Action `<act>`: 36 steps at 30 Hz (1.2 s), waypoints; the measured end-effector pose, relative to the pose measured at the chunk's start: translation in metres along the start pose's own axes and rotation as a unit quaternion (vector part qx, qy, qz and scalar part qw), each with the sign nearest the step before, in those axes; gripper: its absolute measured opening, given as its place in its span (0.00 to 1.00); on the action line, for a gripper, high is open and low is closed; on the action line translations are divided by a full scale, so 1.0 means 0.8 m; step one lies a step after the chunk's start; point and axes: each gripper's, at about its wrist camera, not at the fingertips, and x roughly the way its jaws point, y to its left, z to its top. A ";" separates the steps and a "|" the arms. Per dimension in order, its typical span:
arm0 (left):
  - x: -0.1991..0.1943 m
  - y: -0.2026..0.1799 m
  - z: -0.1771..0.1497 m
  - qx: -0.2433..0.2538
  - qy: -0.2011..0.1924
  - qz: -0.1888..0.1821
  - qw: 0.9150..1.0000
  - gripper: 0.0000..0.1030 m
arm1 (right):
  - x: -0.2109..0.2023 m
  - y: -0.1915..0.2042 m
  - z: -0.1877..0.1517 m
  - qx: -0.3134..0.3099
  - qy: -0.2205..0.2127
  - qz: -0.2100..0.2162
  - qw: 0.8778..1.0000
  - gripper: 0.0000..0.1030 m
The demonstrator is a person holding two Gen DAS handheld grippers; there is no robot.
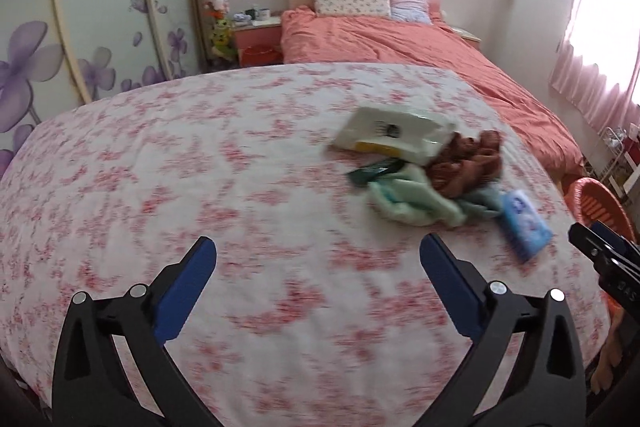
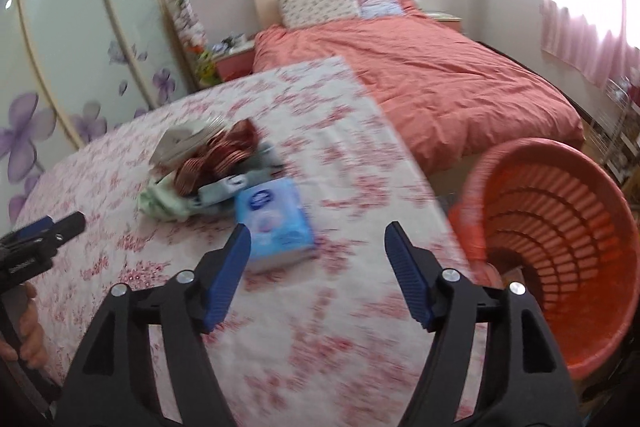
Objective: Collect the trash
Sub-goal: 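Move both tools back to the bed and grasp the blue tissue pack with the right gripper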
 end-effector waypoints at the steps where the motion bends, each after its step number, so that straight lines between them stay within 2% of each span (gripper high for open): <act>1: 0.003 0.007 0.000 -0.001 0.002 0.004 1.000 0.98 | 0.009 0.007 0.001 -0.004 0.007 0.000 1.000 0.68; 5: 0.015 0.038 -0.002 -0.020 0.015 -0.009 1.000 0.97 | 0.041 0.019 0.007 -0.006 0.034 -0.012 0.999 0.68; 11: 0.010 0.046 -0.005 0.010 -0.038 0.002 0.999 0.97 | 0.064 0.029 0.007 -0.024 0.067 -0.028 0.997 0.68; 15: 0.019 0.048 -0.005 0.009 -0.023 -0.006 1.000 0.97 | 0.066 0.031 0.005 -0.031 0.072 -0.036 0.996 0.68; 17: 0.027 0.044 -0.006 0.014 0.006 -0.006 1.000 0.97 | 0.067 0.033 0.005 -0.037 0.072 -0.038 0.996 0.65; 19: 0.035 0.044 -0.008 0.004 0.034 -0.010 0.999 0.97 | 0.067 0.037 0.005 -0.044 0.071 -0.038 0.996 0.56; 21: 0.038 0.045 -0.010 -0.009 0.047 -0.021 0.999 0.97 | 0.066 0.040 0.005 -0.049 0.069 -0.043 0.995 0.54; 26: 0.027 0.027 -0.010 0.003 0.023 -0.042 0.999 0.97 | 0.046 0.027 0.001 -0.036 0.054 -0.045 0.997 0.52; 31: 0.027 -0.010 0.000 0.022 0.010 -0.057 0.998 0.97 | 0.015 0.006 -0.004 -0.018 0.029 -0.046 0.998 0.52; 36: 0.040 -0.039 0.015 -0.003 0.001 -0.080 0.997 0.97 | -0.006 -0.010 -0.007 -0.010 0.016 -0.047 0.999 0.52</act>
